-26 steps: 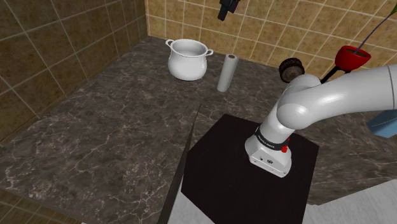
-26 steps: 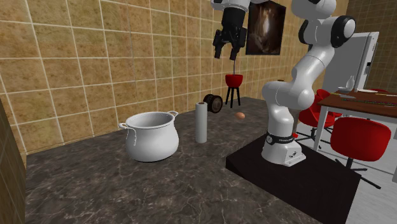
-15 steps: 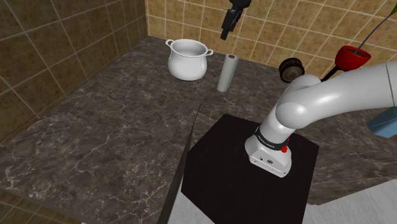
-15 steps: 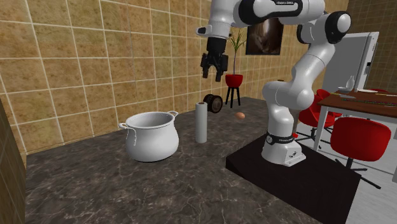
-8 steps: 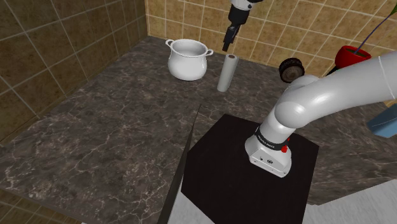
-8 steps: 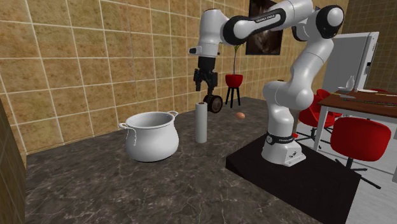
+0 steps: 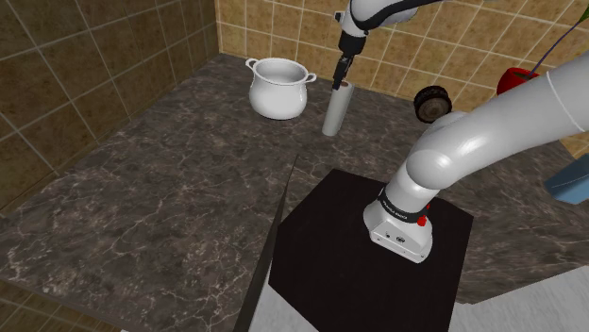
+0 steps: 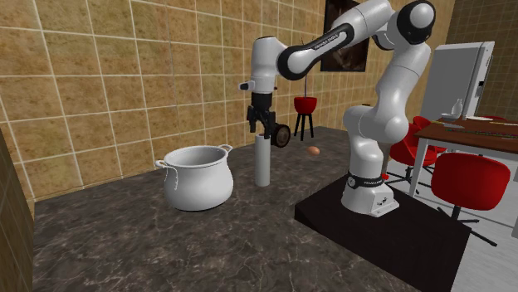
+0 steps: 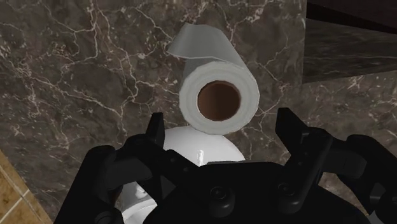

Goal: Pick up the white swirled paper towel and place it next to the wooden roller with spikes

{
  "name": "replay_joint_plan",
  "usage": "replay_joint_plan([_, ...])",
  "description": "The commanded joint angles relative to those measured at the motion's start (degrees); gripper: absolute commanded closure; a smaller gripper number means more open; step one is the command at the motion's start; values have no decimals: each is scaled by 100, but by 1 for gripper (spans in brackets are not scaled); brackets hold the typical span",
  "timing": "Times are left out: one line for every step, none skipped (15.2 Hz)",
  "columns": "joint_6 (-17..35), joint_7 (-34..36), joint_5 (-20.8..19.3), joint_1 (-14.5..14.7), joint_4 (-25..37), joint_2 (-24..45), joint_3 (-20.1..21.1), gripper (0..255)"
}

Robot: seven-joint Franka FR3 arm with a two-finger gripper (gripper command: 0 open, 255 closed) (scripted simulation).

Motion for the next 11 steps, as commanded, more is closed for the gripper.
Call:
replay_joint_plan([186,-15,-12,0,-83,100,-40,0])
replay_joint_plan([275,-17,-17,0,-130,143,-56,0])
replay_joint_plan([365,-20,-21,0,-176,187,-73,0])
replay_joint_plan([456,-22,-25,1,-221,234,-89,0])
replay_joint_plan([509,-24,-27,2,-246,261,-98,0])
replay_joint_plan([508,-24,-27,1,-247,260,-98,0])
replay_joint_plan([509,-24,-27,1,-246,261,-98,0])
replay_joint_plan([509,-24,-27,1,-246,261,-98,0])
replay_joint_plan([509,-24,-27,1,-246,261,-98,0])
replay_joint_plan([509,-24,-27,1,-246,261,-98,0])
replay_joint_plan([509,-24,-27,1,-246,261,-98,0])
